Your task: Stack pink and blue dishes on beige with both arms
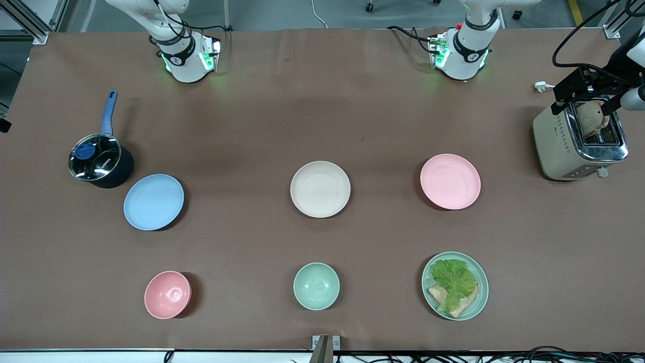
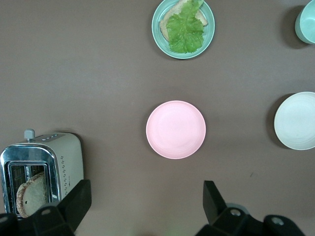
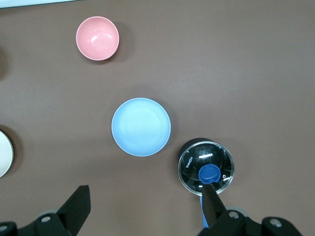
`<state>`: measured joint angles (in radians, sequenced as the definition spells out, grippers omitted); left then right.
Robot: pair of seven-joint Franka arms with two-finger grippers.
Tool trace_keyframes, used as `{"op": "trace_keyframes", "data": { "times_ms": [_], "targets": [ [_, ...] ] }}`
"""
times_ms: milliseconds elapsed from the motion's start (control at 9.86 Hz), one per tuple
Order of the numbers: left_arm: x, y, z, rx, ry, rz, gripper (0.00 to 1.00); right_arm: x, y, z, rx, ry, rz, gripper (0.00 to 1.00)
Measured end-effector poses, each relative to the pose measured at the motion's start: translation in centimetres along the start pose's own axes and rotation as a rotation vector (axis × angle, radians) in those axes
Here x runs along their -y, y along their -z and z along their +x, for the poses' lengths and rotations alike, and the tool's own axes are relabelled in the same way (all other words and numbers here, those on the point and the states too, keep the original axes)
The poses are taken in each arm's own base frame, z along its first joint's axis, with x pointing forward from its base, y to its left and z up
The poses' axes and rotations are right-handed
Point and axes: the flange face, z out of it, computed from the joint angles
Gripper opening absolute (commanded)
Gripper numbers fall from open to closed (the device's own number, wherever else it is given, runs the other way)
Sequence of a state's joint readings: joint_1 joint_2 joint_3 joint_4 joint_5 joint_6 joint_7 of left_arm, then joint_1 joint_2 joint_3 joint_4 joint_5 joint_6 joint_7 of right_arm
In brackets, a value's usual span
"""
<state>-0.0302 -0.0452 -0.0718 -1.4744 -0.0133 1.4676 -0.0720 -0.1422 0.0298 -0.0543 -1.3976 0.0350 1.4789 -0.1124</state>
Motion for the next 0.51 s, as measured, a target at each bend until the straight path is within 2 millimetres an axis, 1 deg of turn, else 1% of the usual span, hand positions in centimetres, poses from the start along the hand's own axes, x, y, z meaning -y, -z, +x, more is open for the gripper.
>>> {"op": "trace_keyframes", "data": {
  "times_ms": [304, 406, 507],
  "targets": [
    [0.0, 0.0, 0.0, 0.001, 0.000, 0.000, 1.00, 0.4, -0.4, -0.1, 0.020, 0.000, 0.003, 1.00],
    [0.1, -0.2, 0.0, 0.004, 0.003, -0.007, 0.98, 0.6, -1.0, -0.1, 0.038, -0.009, 0.005, 1.00],
    [0.7, -0.5, 0.2, 0.013, 0.011, -0.026, 0.96, 1.1, -1.5, -0.1, 0.048, -0.014, 0.005, 1.00]
  ]
}}
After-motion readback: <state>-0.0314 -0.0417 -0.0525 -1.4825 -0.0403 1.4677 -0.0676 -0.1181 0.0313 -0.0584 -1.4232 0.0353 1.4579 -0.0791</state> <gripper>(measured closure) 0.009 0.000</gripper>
